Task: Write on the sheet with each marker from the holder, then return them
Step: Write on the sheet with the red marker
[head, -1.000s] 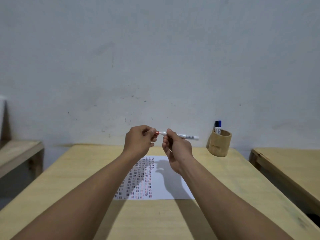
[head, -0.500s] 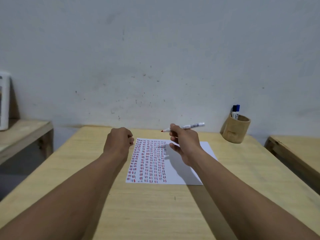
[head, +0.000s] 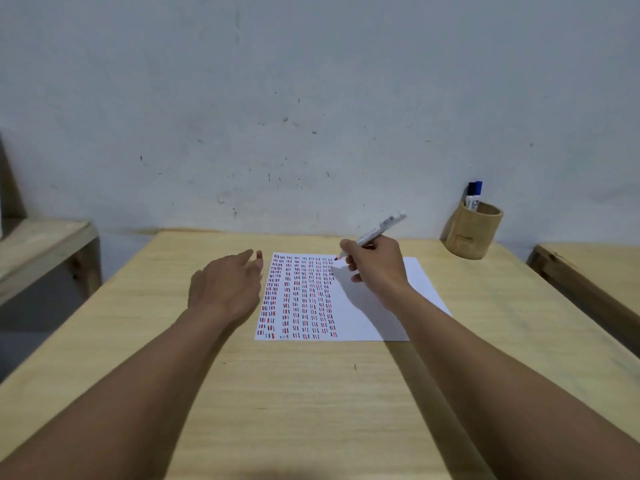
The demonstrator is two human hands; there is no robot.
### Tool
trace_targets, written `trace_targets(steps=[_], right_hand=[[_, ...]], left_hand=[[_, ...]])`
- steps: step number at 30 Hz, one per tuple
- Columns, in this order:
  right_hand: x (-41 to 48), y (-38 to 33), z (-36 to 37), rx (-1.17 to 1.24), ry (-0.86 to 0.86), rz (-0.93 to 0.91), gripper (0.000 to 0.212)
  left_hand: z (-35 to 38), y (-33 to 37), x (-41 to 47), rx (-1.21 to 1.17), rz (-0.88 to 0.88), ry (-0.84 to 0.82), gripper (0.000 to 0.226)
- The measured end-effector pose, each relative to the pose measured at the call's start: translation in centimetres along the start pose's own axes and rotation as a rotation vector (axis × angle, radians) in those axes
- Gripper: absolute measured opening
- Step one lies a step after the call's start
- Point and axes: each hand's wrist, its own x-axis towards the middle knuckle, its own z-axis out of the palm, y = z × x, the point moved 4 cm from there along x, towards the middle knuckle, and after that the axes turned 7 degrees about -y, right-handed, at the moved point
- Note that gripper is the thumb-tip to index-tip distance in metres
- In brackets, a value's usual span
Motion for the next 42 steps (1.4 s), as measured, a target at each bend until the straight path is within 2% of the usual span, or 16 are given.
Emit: trace_targets(steps=[3, 5, 13, 21, 34, 36, 38, 40, 42], right_hand=[[-0.2, 1.4, 0.4, -0.12, -0.002, -0.001, 0.026], [-0.4, 2.1, 0.6, -0.151, 0.005, 0.0, 0.027], [-0.3, 2.2, 1.0, -0.301, 0.003, -0.016, 0.027], [-0.1, 2.6, 1.2, -0.305, -0.006, -0.013, 0.034], [-0.3, 2.4, 1.2, -0.311, -0.027, -0.001, 0.024], [-0.3, 2.4, 1.1, -0.284, -0.012, 0.001, 0.025], [-0.3, 2.3, 0.8, -0.227, 0.018, 0.008, 0.024], [0.0, 2.2, 0.5, -0.159, 0.047, 0.017, 0.028], [0.3, 1.9, 0.3, -0.118, 0.052, 0.014, 0.033]], left_hand=[[1.3, -1.3, -0.3, 0.178, 0.004, -0.171, 0.055], [2.2, -2.0, -0.3, 0.22, 0.014, -0.223, 0.056], [2.6, -2.2, -0.2, 0.26, 0.028, -0.21, 0.057], [2.7, -2.3, -0.2, 0.262, 0.023, -0.207, 0.058], [2.7, -2.4, -0.2, 0.241, 0.025, -0.205, 0.058], [2.7, -2.3, -0.1, 0.209, 0.014, -0.184, 0.059], [2.1, -2.1, 0.0, 0.141, -0.002, -0.092, 0.058], [1.0, -1.6, 0.3, 0.016, -0.013, 0.02, 0.053], [0.2, -0.9, 1.3, -0.112, 0.034, 0.057, 0.052]])
